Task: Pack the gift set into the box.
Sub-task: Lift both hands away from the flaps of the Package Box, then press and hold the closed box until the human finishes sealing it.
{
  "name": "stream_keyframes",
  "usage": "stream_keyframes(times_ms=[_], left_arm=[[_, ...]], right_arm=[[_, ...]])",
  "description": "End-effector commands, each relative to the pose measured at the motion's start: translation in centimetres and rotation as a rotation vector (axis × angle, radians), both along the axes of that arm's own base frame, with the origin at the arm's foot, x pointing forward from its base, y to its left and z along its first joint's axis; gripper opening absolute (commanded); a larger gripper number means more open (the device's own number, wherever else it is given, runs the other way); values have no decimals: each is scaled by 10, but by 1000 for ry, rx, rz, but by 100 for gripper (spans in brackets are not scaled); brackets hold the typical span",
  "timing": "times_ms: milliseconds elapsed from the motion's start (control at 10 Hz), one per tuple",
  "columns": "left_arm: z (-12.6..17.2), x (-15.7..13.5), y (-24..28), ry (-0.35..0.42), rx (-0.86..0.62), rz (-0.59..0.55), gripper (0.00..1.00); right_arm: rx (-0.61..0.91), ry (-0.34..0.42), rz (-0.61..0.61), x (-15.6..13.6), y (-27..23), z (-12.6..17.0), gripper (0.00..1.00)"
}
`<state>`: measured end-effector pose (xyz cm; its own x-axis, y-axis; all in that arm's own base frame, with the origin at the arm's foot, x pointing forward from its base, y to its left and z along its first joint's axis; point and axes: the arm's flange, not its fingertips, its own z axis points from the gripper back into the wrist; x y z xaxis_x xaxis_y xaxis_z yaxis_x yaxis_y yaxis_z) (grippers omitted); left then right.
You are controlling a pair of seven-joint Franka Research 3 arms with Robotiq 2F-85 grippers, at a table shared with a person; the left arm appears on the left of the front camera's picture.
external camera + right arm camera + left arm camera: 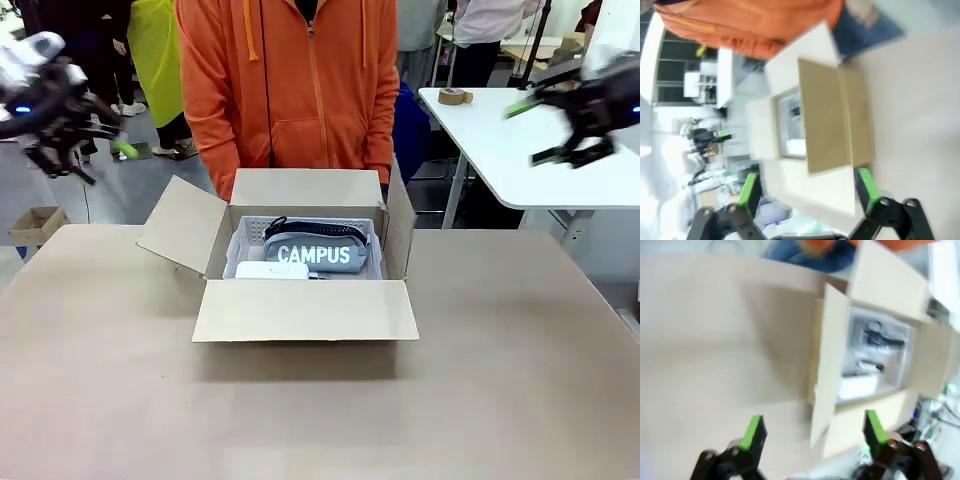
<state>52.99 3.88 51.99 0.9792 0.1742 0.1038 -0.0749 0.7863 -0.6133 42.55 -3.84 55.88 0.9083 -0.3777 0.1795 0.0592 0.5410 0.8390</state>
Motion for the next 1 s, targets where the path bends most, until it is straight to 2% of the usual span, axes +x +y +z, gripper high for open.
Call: stream_keyframes(times_ms=[0,100,200,300,900], left_arm=[[-58,-16,71,92,-479,-144,100],[-88,-7,88,89,-689,-129,100],[-98,-6,97,90,-810,-61,100],[-44,-31,80,-39,-341,-51,100],[-44,-31,80,-39,-341,-51,100]], right_arm=[[258,183,23,1,-71,-59,100],[385,193,-8,0,-95,-85,100],[400,259,-104,5,-95,-105,100],[298,106,9,-30,-84,-42,100],[298,106,9,-30,-84,-42,100]])
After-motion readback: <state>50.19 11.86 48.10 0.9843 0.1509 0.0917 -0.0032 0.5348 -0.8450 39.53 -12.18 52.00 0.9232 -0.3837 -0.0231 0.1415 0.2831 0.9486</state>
